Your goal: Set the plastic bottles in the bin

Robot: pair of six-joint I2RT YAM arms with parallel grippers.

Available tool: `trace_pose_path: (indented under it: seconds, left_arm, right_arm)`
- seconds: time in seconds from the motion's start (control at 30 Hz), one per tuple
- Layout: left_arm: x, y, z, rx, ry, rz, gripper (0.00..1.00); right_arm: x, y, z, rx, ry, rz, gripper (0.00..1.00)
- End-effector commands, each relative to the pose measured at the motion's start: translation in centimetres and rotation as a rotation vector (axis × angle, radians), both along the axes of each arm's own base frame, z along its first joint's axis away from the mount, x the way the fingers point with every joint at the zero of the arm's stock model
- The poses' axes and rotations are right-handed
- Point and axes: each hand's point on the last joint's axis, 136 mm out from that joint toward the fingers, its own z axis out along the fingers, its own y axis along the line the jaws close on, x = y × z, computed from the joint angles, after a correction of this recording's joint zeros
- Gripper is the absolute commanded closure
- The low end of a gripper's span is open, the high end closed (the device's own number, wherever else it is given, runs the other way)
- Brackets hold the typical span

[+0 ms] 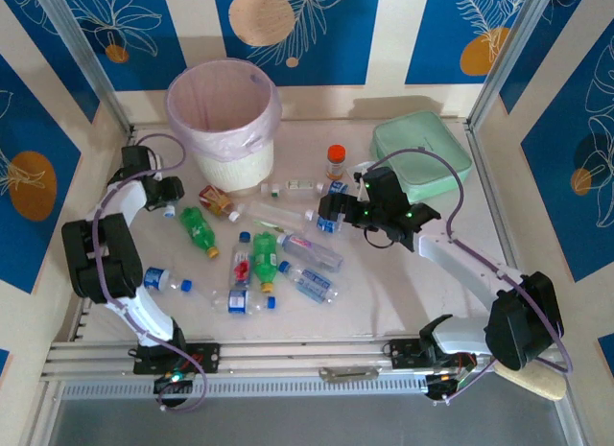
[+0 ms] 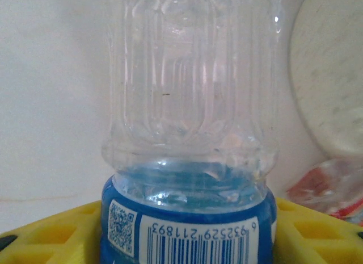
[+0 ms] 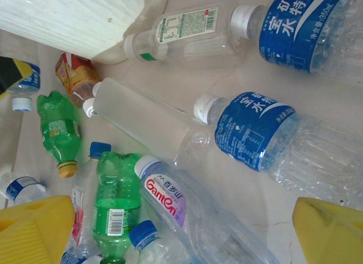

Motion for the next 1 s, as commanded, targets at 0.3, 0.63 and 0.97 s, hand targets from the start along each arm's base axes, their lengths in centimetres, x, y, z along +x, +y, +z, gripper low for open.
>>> trace_pose_path:
  seconds: [0.3, 0.63, 0.97]
  left_arm:
    - [-1.7, -0.2, 12.3, 0.004, -0.323, 0.057, 0.51]
    - [-3.1, -4.2, 23.0, -0.141, -0.596, -0.049, 0.52]
    - [-3.2, -12.4, 32.7, -0.281, -0.807, -0.346, 0.52]
  right_arm:
    - [-1.4, -0.2, 3.5, 0.051, -0.030, -0.064, 0.01]
    - [-0.6, 0.3, 4.3, 0.040, -0.060, -0.065, 0.01]
    - [-0.5, 1.6, 3.4, 0.017, -0.048, -0.008, 0.01]
